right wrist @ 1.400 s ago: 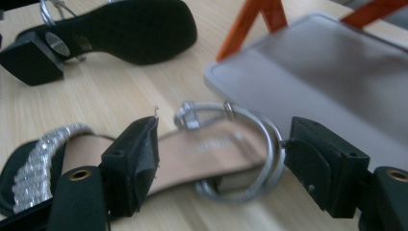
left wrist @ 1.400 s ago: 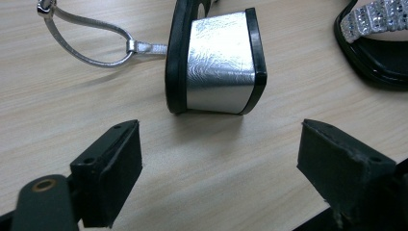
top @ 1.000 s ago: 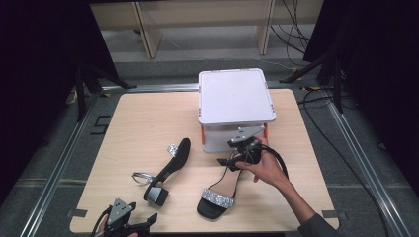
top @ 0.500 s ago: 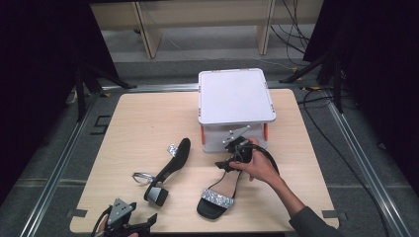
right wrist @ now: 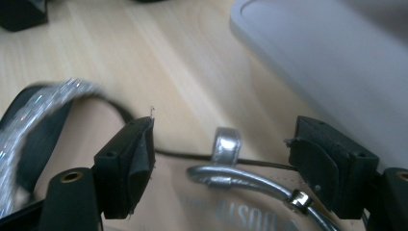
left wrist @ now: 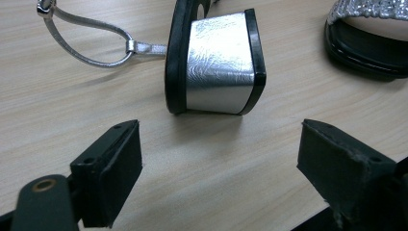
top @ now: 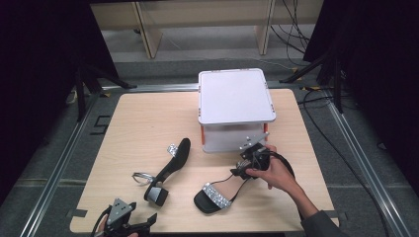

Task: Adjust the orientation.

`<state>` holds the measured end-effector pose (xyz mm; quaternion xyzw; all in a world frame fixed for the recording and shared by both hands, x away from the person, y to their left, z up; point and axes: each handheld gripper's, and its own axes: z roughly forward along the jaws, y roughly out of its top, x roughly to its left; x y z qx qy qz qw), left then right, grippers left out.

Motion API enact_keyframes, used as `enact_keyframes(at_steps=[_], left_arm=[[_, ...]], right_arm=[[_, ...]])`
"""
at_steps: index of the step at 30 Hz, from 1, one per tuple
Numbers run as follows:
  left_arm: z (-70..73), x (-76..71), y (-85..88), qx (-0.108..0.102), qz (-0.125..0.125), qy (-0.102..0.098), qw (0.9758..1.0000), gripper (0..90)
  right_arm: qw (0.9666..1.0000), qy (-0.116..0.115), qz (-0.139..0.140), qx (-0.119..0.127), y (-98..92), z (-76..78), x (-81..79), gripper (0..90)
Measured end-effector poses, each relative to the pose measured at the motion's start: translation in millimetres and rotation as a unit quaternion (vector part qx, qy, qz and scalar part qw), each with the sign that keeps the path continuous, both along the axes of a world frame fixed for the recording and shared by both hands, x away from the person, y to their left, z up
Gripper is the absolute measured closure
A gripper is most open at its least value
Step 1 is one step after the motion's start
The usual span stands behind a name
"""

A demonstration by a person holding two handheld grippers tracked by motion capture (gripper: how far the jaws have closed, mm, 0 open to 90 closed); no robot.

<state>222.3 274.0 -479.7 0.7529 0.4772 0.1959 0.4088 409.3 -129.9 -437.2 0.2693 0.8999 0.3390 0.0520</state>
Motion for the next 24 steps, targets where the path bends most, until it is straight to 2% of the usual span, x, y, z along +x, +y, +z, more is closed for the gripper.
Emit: enact_keyframes(at_steps=[1, 2, 4, 5, 6, 7, 9, 12, 13, 14, 15, 16, 17, 18, 19, 21, 22, 24], left_arm=[[0.2, 0.4, 1.1, 0.013, -0.002, 0.001, 0.9999, 15.2], [-0.3, -0.5, -0.6, 0.000, 0.004, 0.003, 1.0000, 15.2], [-0.2, -0.1, -1.0, -0.002, 0.005, 0.004, 1.0000, 15.2], [0.3, -0.4, -0.9, 0.001, 0.006, 0.003, 1.0000, 15.2], [0.3, -0.4, -0.9, 0.001, 0.006, 0.003, 1.0000, 15.2], [0.4, 0.4, 0.7, 0.011, -0.002, 0.000, 0.9999, 15.2], [0.0, -0.5, -0.2, -0.001, 0.005, 0.002, 1.0000, 15.2], [-0.1, -0.5, -0.4, 0.000, 0.006, 0.002, 1.0000, 15.2], [0.2, -0.5, -0.3, 0.001, 0.005, 0.002, 1.0000, 15.1], [0.5, -0.2, 0.5, 0.005, 0.002, 0.001, 1.0000, 15.2], [0.9, 1.2, 2.5, 0.019, -0.009, -0.004, 0.9998, 15.2], [0.9, 1.2, 2.5, 0.019, -0.009, -0.004, 0.9998, 15.2], [0.6, -1.8, -1.0, -0.002, 0.010, 0.003, 0.9999, 15.2], [0.2, -1.1, -1.0, -0.003, 0.005, 0.001, 1.0000, 15.2], [0.2, -1.0, -1.0, 0.000, 0.005, 0.002, 1.0000, 15.2], [-0.1, -0.5, -0.9, 0.003, 0.001, 0.001, 1.0000, 15.2], [-0.1, -0.5, -0.9, 0.003, 0.001, 0.001, 1.0000, 15.2], [-0.2, 0.4, -0.8, 0.001, 0.002, 0.002, 1.0000, 15.2]], right_arm=[[0.9999, 0.003, -0.010, 0.002, -4.6, 0.2, -5.0, 24.5], [0.9999, 0.004, -0.011, 0.003, -10.3, 0.7, -10.1, 24.4], [1.0000, -0.003, -0.005, 0.005, -14.1, 0.0, -12.5, 24.4], [1.0000, 0.006, -0.007, 0.003, -20.9, 1.2, -19.1, 24.4], [1.0000, 0.006, -0.007, 0.003, -20.9, 1.2, -19.1, 24.4], [0.9999, 0.001, -0.008, 0.009, -23.0, 0.5, -22.5, 24.3], [0.9999, -0.010, 0.000, 0.009, -28.7, 1.6, -33.1, 22.9], [0.9999, -0.010, -0.006, 0.012, -33.5, 1.9, -45.0, 21.4], [0.9998, -0.015, 0.000, 0.013, -34.4, 1.6, -47.2, 21.3], [0.9998, -0.014, 0.003, 0.016, -35.9, 2.1, -51.0, 22.8], [0.9997, 0.005, 0.011, 0.019, -37.4, 2.1, -55.7, 23.1], [0.9997, 0.005, 0.011, 0.019, -37.4, 2.1, -55.7, 23.1], [0.9996, 0.000, 0.011, 0.025, -37.1, 1.2, -60.0, 20.8], [0.9996, -0.015, 0.020, 0.012, -35.9, 1.2, -68.6, 20.7], [0.9996, -0.019, 0.021, 0.005, -34.7, 1.9, -71.3, 20.8], [0.9996, -0.021, 0.017, 0.006, -33.6, 5.0, -71.6, 21.0], [0.9991, -0.034, 0.023, 0.009, -33.5, 6.0, -69.2, 20.6], [0.9989, -0.040, 0.024, 0.009, -32.4, 9.3, -63.3, 20.1]])
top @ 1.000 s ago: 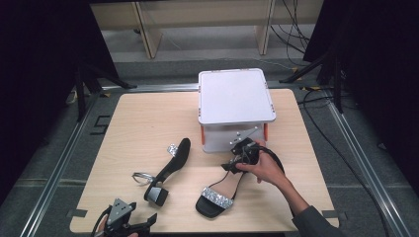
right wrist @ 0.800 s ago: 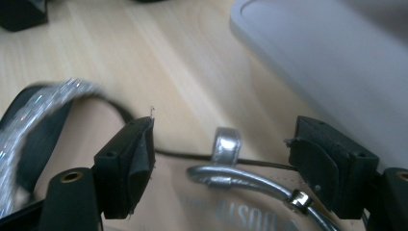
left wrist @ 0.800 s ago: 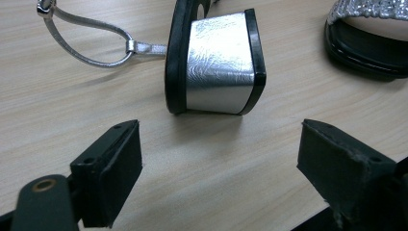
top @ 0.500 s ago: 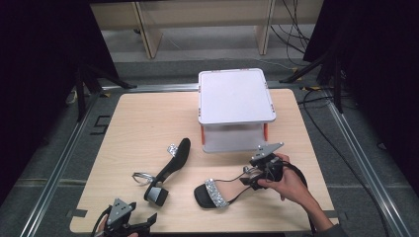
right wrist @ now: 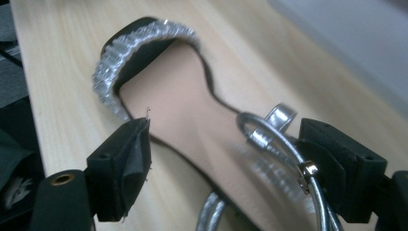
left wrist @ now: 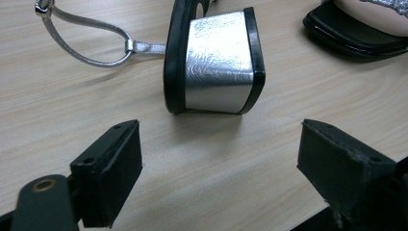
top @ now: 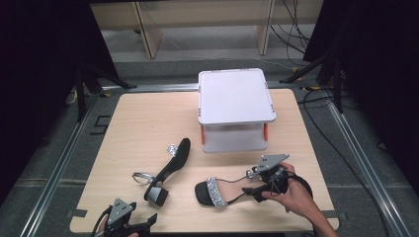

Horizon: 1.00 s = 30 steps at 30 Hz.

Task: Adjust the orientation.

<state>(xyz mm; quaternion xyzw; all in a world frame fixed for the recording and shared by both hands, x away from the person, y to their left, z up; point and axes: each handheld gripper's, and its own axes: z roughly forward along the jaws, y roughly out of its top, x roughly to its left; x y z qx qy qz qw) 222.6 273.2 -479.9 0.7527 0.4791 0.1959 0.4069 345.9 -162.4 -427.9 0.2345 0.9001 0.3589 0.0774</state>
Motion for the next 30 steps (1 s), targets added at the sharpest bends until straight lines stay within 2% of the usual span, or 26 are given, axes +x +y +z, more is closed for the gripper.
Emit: enact_keyframes(at_steps=[1, 4, 5, 8, 9, 10, 13, 16, 17, 18, 19, 20, 21, 22, 23, 25, 27, 28, 29, 30], left_arm=[[-0.1, -0.1, -0.2, -0.001, 0.006, 0.003, 1.0000, 15.2], [-0.8, 0.3, -0.3, -0.001, 0.002, 0.003, 1.0000, 15.2], [-0.3, -0.1, 0.1, 0.005, 0.004, 0.007, 1.0000, 15.2], [0.1, -0.7, 0.3, 0.004, 0.006, 0.007, 1.0000, 15.2], [0.1, -0.7, 0.3, 0.004, 0.006, 0.007, 1.0000, 15.2], [0.5, -1.6, 0.7, 0.002, 0.007, 0.007, 1.0000, 15.2], [-0.3, -1.1, 0.3, -0.001, 0.005, 0.003, 1.0000, 15.2], [0.1, -1.2, 0.8, 0.000, 0.005, 0.004, 1.0000, 15.2], [0.2, -0.4, 1.5, 0.001, 0.001, 0.002, 1.0000, 15.2], [1.1, -2.5, 0.5, 0.000, 0.015, 0.011, 0.9998, 15.2], [1.1, -2.5, 0.5, 0.000, 0.015, 0.011, 0.9998, 15.2], [-0.1, 0.0, 1.1, -0.002, 0.002, -0.001, 1.0000, 15.2], [0.6, -0.5, 0.1, -0.002, 0.007, 0.002, 1.0000, 15.2], [0.6, 0.1, -0.3, 0.000, 0.003, -0.001, 1.0000, 15.2], [0.6, 0.1, -0.3, 0.000, 0.003, -0.001, 1.0000, 15.2], [0.2, 0.5, -0.2, 0.000, 0.001, 0.000, 1.0000, 15.2], [0.4, 0.1, -0.1, 0.000, 0.010, 0.006, 0.9999, 15.2], [-0.3, 1.4, 0.2, 0.000, 0.005, 0.002, 1.0000, 15.2], [-0.9, 1.3, -0.2, -0.002, 0.009, 0.006, 0.9999, 15.2], [-1.1, 2.1, -0.3, 0.000, 0.005, 0.005, 1.0000, 15.2]], right_arm=[[1.0000, -0.006, 0.002, 0.002, 1.1, 0.9, 3.9, 20.1], [0.9998, -0.002, 0.018, 0.006, 6.4, -1.0, 16.6, 19.5], [0.9997, 0.006, 0.025, 0.001, 9.0, -3.2, 20.4, 19.5], [0.9986, 0.036, 0.031, -0.024, 14.8, -12.0, 25.8, 20.2], [0.9986, 0.036, 0.031, -0.024, 14.8, -12.0, 25.8, 20.2], [0.9974, 0.043, 0.043, -0.037, 15.1, -15.1, 23.5, 21.7], [0.9980, 0.033, 0.040, -0.034, 12.2, -14.1, 17.4, 21.9], [0.9976, 0.034, 0.039, -0.045, 9.3, -13.0, 8.5, 20.8], [0.9977, 0.034, 0.038, -0.046, 7.4, -13.6, 1.3, 19.8], [0.9972, 0.038, 0.040, -0.050, 4.3, -12.6, -8.8, 18.3], [0.9968, 0.042, 0.040, -0.054, 3.4, -11.4, -11.9, 18.4], [0.9967, 0.045, 0.039, -0.055, 3.2, -10.8, -15.5, 19.3], [0.9967, 0.045, 0.039, -0.055, 3.2, -10.8, -15.5, 19.3], [0.9973, 0.033, 0.037, -0.055, 2.8, -8.1, -16.5, 24.9], [0.9973, 0.033, 0.037, -0.055, 2.8, -8.1, -16.5, 24.9], [0.9981, 0.017, 0.030, -0.050, 4.7, -5.6, -11.4, 23.1], [0.9974, 0.033, 0.048, -0.041, 8.7, -7.0, -2.3, 24.5], [0.9974, 0.033, 0.048, -0.041, 8.7, -7.0, -2.3, 24.5], [0.9969, 0.034, 0.055, -0.045, 10.5, -9.4, -1.7, 25.3], [0.9949, 0.033, 0.073, -0.061, 13.5, -14.4, -4.3, 22.6]])
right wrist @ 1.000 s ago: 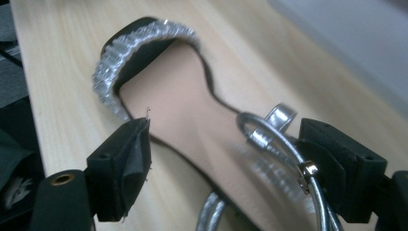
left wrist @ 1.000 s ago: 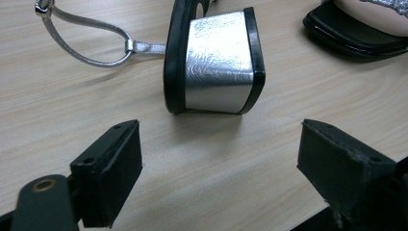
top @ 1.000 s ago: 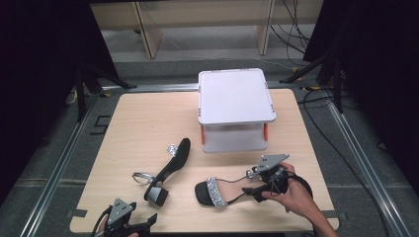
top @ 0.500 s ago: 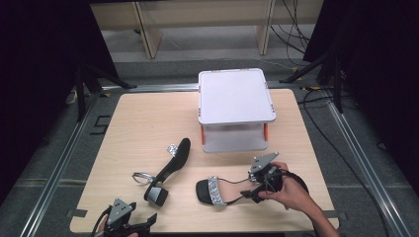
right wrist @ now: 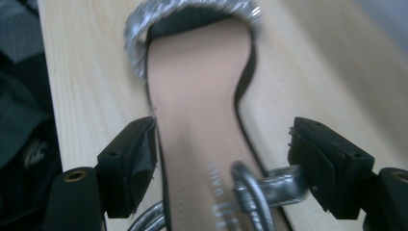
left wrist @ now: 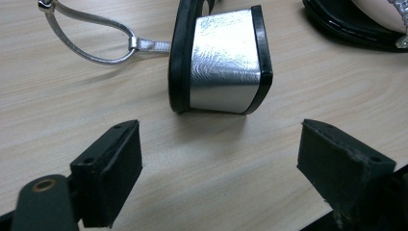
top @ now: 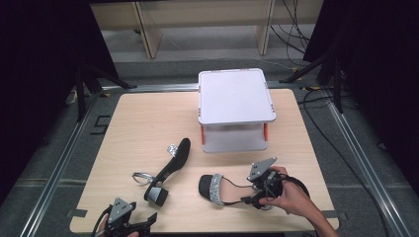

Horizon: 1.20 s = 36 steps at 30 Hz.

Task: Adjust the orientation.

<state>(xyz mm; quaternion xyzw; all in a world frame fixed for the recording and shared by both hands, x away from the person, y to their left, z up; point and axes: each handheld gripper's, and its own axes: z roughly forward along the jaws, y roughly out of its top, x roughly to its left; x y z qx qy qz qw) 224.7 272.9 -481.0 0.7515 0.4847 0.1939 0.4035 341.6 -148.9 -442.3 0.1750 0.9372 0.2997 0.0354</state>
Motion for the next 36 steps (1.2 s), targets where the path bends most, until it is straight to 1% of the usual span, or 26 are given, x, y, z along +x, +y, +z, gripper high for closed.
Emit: enact_keyframes(at_steps=[1, 4, 5, 7, 9, 10, 11, 12, 13, 14, 15, 16, 17, 18, 19, 20, 21, 23, 24, 26, 27, 30, 31, 32, 33, 36], left_arm=[[0.5, -1.6, -1.3, -0.001, 0.011, 0.009, 0.9999, 15.2], [0.5, -1.5, -1.7, -0.004, 0.012, 0.009, 0.9999, 15.2], [-0.1, 0.3, 0.0, -0.001, -0.001, 0.001, 1.0000, 15.2], [0.1, -0.4, 0.0, -0.003, 0.003, 0.002, 1.0000, 15.2], [0.4, -0.8, -0.1, -0.004, 0.002, 0.000, 1.0000, 15.2], [0.3, -0.9, -0.1, -0.004, 0.001, 0.000, 1.0000, 15.2], [0.1, -0.6, 0.0, -0.004, -0.002, -0.002, 1.0000, 15.2], [0.1, -0.6, 0.0, -0.004, -0.002, -0.002, 1.0000, 15.2], [0.5, -1.2, 0.2, -0.001, -0.003, -0.001, 1.0000, 15.2], [1.4, -2.6, -0.2, 0.000, 0.001, 0.003, 1.0000, 15.2], [0.7, -1.7, 0.0, -0.003, -0.004, -0.003, 1.0000, 15.2], [0.7, -1.7, 0.0, -0.003, -0.004, -0.003, 1.0000, 15.2], [1.3, -2.5, 0.1, -0.001, -0.001, 0.001, 1.0000, 15.2], [1.8, -3.3, 0.1, 0.000, 0.004, 0.005, 1.0000, 15.2], [1.3, -2.1, 0.7, -0.001, -0.003, -0.001, 1.0000, 15.2], [1.5, -1.9, 0.7, 0.000, -0.002, 0.000, 1.0000, 15.2], [1.2, -1.5, 0.4, -0.002, -0.003, -0.002, 1.0000, 15.2], [0.8, -1.4, -0.3, -0.004, -0.002, -0.001, 1.0000, 15.2], [0.8, -1.4, -0.6, -0.004, -0.003, 0.000, 1.0000, 15.2], [1.3, -1.9, -0.5, -0.001, -0.001, 0.003, 1.0000, 15.2], [1.0, -1.1, 0.3, 0.001, -0.006, 0.000, 1.0000, 15.2], [0.2, -0.8, 0.2, -0.004, -0.005, -0.001, 1.0000, 15.2], [-0.1, -1.0, -0.2, -0.005, -0.004, 0.002, 1.0000, 15.2], [-0.1, -1.0, -0.2, -0.005, -0.004, 0.002, 1.0000, 15.2], [0.0, -1.0, -0.3, -0.004, -0.008, 0.001, 1.0000, 15.2], [-0.5, -1.2, 0.3, -0.003, -0.008, 0.000, 1.0000, 15.2]], right_arm=[[1.0000, -0.004, 0.005, -0.005, 0.7, -1.6, -1.2, 21.6], [0.9998, -0.008, 0.006, -0.017, 1.6, -4.2, -3.3, 23.5], [0.9995, -0.011, 0.000, -0.029, 3.5, -7.3, -2.8, 23.9], [0.9994, -0.010, -0.003, -0.032, 6.5, -11.7, -1.9, 22.2], [0.9994, -0.002, -0.009, -0.032, 6.7, -10.4, -1.6, 26.3], [0.9992, 0.005, -0.027, -0.028, 6.5, -8.7, -2.6, 27.5], [0.9989, -0.001, -0.039, -0.026, 6.8, -8.6, -3.5, 27.8], [0.9989, -0.001, -0.039, -0.026, 6.8, -8.6, -3.5, 27.8], [0.9954, -0.007, -0.094, -0.019, 9.1, -9.8, -6.1, 28.6], [0.9950, -0.018, -0.096, -0.021, 8.8, -9.8, -3.2, 28.5], [0.9924, -0.010, -0.122, -0.014, 9.0, -10.5, -1.2, 28.0], [0.9924, -0.010, -0.122, -0.014, 9.0, -10.5, -1.2, 28.0], [0.9900, -0.002, -0.140, -0.014, 10.1, -11.3, 0.1, 27.3], [0.9900, -0.002, -0.140, -0.014, 10.1, -11.3, 0.1, 27.3], [0.9896, -0.006, -0.143, -0.015, 11.2, -11.2, -1.4, 27.4], [0.9891, -0.012, -0.147, -0.002, 11.3, -10.8, -3.6, 28.3], [0.9887, -0.008, -0.150, -0.002, 10.0, -9.3, -3.8, 28.3], [0.9891, -0.002, -0.148, 0.002, 9.6, -8.6, -3.3, 27.3], [0.9928, -0.010, -0.119, -0.003, 8.7, -8.3, 1.2, 25.4], [0.9937, -0.013, -0.111, -0.009, 10.0, -8.7, 1.8, 25.4], [0.9953, -0.016, -0.088, -0.037, 13.8, -8.4, 4.6, 25.7], [0.9965, -0.015, -0.069, -0.044, 16.5, -10.6, 8.2, 29.0], [0.9975, -0.011, -0.039, -0.059, 16.9, -15.1, 13.7, 30.4], [0.9975, -0.011, -0.039, -0.059, 16.9, -15.1, 13.7, 30.4], [0.9983, 0.010, -0.040, -0.042, 15.4, -16.7, 16.9, 34.6], [0.9987, 0.021, -0.013, -0.044, 15.5, -15.8, 22.9, 36.9]])
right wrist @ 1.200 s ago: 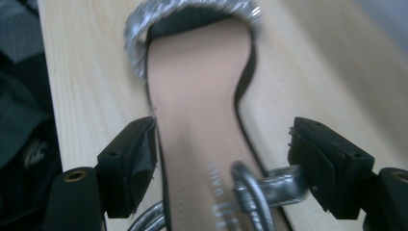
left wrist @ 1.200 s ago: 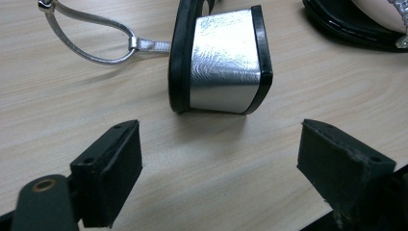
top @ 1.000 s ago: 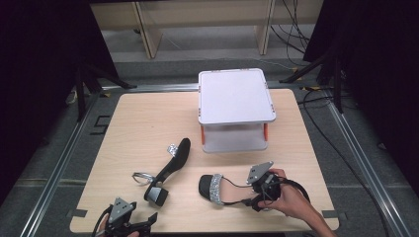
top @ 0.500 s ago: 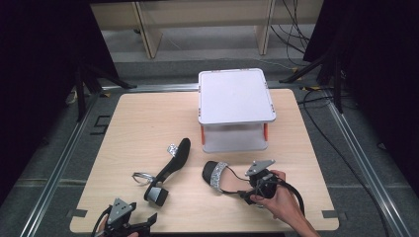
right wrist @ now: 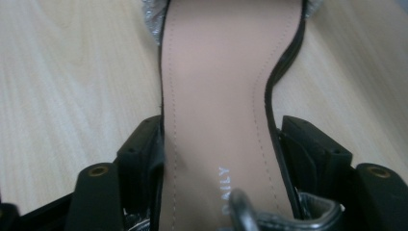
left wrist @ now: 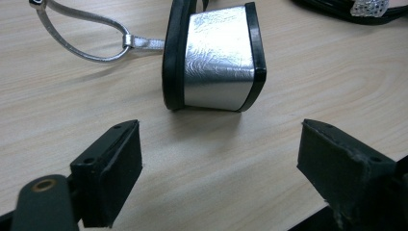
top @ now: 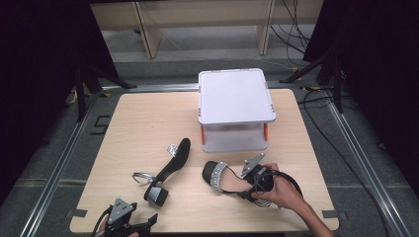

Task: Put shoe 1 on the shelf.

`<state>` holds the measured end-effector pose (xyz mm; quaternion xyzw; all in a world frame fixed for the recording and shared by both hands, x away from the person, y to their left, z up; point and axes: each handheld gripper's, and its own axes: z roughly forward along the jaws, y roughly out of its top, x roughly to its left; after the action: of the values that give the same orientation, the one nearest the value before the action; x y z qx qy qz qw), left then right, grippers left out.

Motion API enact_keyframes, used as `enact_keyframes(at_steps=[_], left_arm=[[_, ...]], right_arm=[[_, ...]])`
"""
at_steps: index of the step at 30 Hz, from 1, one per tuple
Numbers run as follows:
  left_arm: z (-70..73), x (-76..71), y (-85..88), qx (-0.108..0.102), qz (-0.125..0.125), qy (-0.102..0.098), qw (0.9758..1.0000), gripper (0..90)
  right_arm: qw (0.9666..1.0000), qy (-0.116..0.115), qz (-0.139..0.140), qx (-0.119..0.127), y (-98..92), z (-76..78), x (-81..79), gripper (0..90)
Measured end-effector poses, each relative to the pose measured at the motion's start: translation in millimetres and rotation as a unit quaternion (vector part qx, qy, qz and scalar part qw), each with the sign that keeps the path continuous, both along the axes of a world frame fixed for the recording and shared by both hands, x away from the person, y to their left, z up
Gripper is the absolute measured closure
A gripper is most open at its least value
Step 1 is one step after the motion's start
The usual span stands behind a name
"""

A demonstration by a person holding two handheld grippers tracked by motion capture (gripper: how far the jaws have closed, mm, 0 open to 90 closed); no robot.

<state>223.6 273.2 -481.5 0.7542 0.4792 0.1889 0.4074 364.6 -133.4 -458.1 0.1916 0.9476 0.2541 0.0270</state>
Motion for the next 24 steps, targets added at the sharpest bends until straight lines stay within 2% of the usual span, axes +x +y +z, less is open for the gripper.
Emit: enact_keyframes(at_steps=[2, 3, 4, 6, 7, 9, 13, 14, 17, 19, 23, 24], left_arm=[[0.4, -0.5, -0.1, -0.003, 0.008, 0.004, 1.0000, 15.2], [0.5, 0.8, 0.8, -0.001, 0.003, -0.002, 1.0000, 15.2], [0.7, -0.6, 0.0, 0.000, 0.015, 0.009, 0.9998, 15.2], [0.7, -1.0, -0.3, -0.003, 0.017, 0.012, 0.9998, 15.2], [0.7, -0.5, -0.4, -0.001, 0.016, 0.012, 0.9998, 15.2], [0.6, 1.6, 0.2, 0.000, 0.008, 0.003, 1.0000, 15.2], [0.8, 0.2, -0.1, -0.002, 0.015, 0.007, 0.9999, 15.2], [0.8, 1.2, 1.7, 0.001, 0.005, -0.003, 1.0000, 15.2], [0.8, 1.3, 2.5, -0.003, 0.008, -0.001, 1.0000, 15.2], [0.7, 0.2, 1.8, -0.002, 0.016, 0.005, 0.9999, 15.2], [2.1, -0.2, 0.9, -0.002, 0.011, -0.002, 0.9999, 15.2], [3.8, -1.7, 1.0, 0.003, 0.011, 0.003, 0.9999, 15.2]], right_arm=[[1.0000, 0.004, 0.005, -0.003, 0.9, 0.0, 1.2, 37.4], [0.9999, 0.008, 0.012, -0.003, 1.7, -0.2, 2.3, 37.8], [0.9998, 0.012, 0.012, -0.007, 1.8, 0.5, 2.1, 37.9], [0.9997, 0.016, 0.014, -0.007, 2.2, 0.4, 2.2, 38.0], [0.9996, 0.018, 0.014, -0.015, 3.6, 1.0, 3.4, 38.0], [0.9996, 0.015, 0.017, -0.015, 6.2, 1.0, 3.8, 37.7], [0.9996, 0.014, 0.019, -0.018, 12.5, -1.3, 4.5, 35.4], [0.9994, 0.009, 0.021, -0.025, 14.6, -3.2, 5.9, 37.8], [0.9991, 0.022, 0.011, -0.033, 15.9, -2.0, 6.2, 40.0], [0.9990, 0.018, 0.009, -0.040, 17.6, -1.2, 4.6, 40.5], [0.9990, 0.018, 0.004, -0.041, 18.0, -0.6, 3.7, 40.8], [0.9990, 0.018, 0.001, -0.041, 18.3, -0.6, 3.4, 41.0]])
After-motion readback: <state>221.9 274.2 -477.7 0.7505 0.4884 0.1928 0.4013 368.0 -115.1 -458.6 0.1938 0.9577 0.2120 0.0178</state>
